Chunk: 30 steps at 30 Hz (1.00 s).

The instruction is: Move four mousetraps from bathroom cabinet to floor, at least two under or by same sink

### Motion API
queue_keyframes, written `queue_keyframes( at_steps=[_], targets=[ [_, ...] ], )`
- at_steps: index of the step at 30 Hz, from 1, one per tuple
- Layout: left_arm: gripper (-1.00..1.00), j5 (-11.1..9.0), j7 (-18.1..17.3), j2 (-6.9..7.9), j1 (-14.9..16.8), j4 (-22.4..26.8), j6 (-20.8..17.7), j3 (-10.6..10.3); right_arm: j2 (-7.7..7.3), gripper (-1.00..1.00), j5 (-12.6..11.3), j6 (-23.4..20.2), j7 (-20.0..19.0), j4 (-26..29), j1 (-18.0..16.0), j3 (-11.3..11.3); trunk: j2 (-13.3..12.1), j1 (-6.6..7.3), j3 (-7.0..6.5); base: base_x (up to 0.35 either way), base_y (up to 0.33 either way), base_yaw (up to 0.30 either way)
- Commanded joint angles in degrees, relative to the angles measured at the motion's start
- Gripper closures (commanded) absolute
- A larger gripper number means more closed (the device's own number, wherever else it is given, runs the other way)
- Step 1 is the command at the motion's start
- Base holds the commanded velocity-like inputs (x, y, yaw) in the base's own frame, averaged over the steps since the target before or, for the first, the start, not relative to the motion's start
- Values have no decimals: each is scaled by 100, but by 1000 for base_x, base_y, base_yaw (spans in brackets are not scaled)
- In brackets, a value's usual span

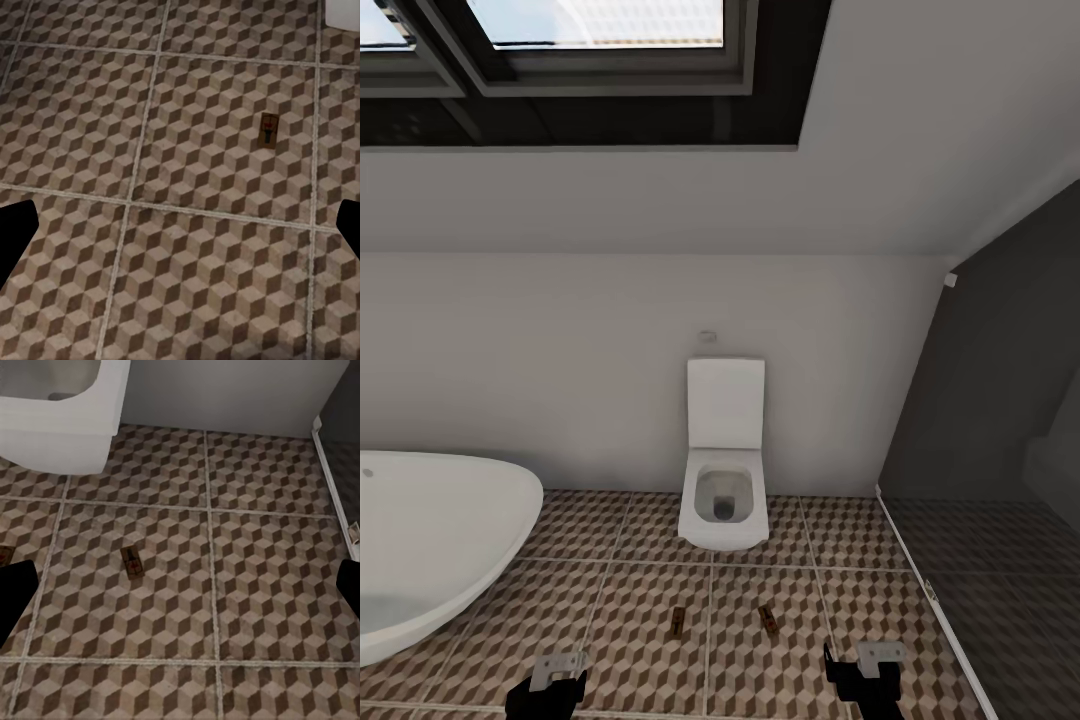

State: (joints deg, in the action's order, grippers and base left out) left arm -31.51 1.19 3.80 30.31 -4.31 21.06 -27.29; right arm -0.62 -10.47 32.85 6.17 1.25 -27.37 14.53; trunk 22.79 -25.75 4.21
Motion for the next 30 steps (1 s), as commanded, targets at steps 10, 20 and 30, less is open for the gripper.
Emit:
queue_keyframes(
  at_steps=[10,20,30],
  targets=[
    [-100,-5,10,-11,7,-17,25,-40,0,-100,-43,1,17,-2,-5,52,13,-4,13,0,0,0],
    [-100,0,5,-80,8,-17,-17,-40,4,-100,-43,-21,34,-2,-5,50,13,-4,13,0,0,0],
    [-100,-3,19,-93,-116,-17,-277,-40,4,-100,-43,-37,65,2,-5,49,13,-4,13,0,0,0]
  ],
)
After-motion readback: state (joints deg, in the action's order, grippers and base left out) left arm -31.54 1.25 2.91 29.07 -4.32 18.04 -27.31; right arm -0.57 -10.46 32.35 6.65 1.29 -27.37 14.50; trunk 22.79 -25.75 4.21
